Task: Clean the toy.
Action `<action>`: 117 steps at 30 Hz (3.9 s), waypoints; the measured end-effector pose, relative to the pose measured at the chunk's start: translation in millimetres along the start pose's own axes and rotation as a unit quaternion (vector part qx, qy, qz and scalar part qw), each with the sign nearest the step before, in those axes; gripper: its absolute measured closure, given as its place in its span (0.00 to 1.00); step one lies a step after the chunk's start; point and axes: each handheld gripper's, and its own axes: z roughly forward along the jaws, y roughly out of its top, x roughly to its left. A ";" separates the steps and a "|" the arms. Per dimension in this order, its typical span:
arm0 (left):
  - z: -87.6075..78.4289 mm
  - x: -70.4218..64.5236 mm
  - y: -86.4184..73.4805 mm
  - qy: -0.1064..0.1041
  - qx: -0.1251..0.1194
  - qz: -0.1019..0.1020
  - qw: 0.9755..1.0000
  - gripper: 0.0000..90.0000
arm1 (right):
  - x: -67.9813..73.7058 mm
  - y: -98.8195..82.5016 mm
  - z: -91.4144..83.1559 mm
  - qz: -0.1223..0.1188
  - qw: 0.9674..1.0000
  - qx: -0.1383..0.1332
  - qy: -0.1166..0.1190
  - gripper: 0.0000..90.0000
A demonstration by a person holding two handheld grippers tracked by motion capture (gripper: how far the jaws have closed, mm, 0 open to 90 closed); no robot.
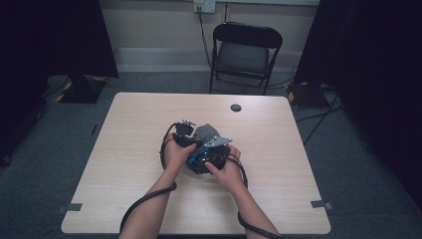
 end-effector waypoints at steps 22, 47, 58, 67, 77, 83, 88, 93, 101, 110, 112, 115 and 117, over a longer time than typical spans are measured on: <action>-32.7 16.1 -25.5 -0.015 0.012 0.000 1.000 0.81 | 1.7 0.9 0.3 -0.001 1.000 0.003 0.000 0.09; -74.1 26.8 -57.8 -0.032 0.004 -0.002 0.999 0.81 | 2.9 1.7 0.5 -0.002 1.000 0.005 0.001 0.09; -87.6 31.6 -66.7 -0.035 -0.003 -0.009 0.999 0.82 | 3.0 2.2 0.6 -0.002 1.000 0.007 0.001 0.08; -98.3 36.7 -69.1 -0.028 -0.015 -0.021 0.999 0.82 | 3.0 2.2 0.6 -0.002 1.000 0.007 0.001 0.08; -101.2 39.5 -70.0 -0.016 -0.021 -0.032 0.999 0.82 | 2.9 2.3 0.6 -0.002 1.000 0.007 0.001 0.09; -99.9 40.1 -67.3 -0.014 -0.019 -0.032 0.999 0.83 | 2.9 2.3 0.6 -0.002 1.000 0.007 0.001 0.09; -93.5 40.1 -65.5 -0.004 -0.019 -0.036 0.999 0.82 | 3.0 2.2 0.6 -0.001 1.000 0.007 0.001 0.09; -91.3 42.5 -61.7 0.016 -0.015 -0.035 0.999 0.83 | 2.9 2.7 0.6 -0.001 1.000 0.009 0.000 0.09; -96.2 46.4 -63.7 0.007 -0.014 -0.038 0.999 0.83 | 2.4 2.0 0.5 -0.001 1.000 0.007 0.001 0.09; -109.5 52.7 -64.5 0.008 -0.023 -0.043 0.999 0.83 | 2.9 2.1 0.5 -0.001 1.000 0.007 0.001 0.09; -112.4 54.1 -61.1 0.008 -0.027 -0.045 0.999 0.83 | 2.6 1.9 0.5 -0.002 1.000 0.006 0.001 0.09; -113.8 52.9 -53.5 0.010 -0.030 -0.041 0.999 0.83 | 2.5 1.9 0.5 -0.002 1.000 0.006 0.001 0.09; -113.0 51.1 -47.7 0.006 -0.034 -0.040 0.999 0.83 | 2.6 1.5 0.5 -0.002 1.000 0.004 0.001 0.08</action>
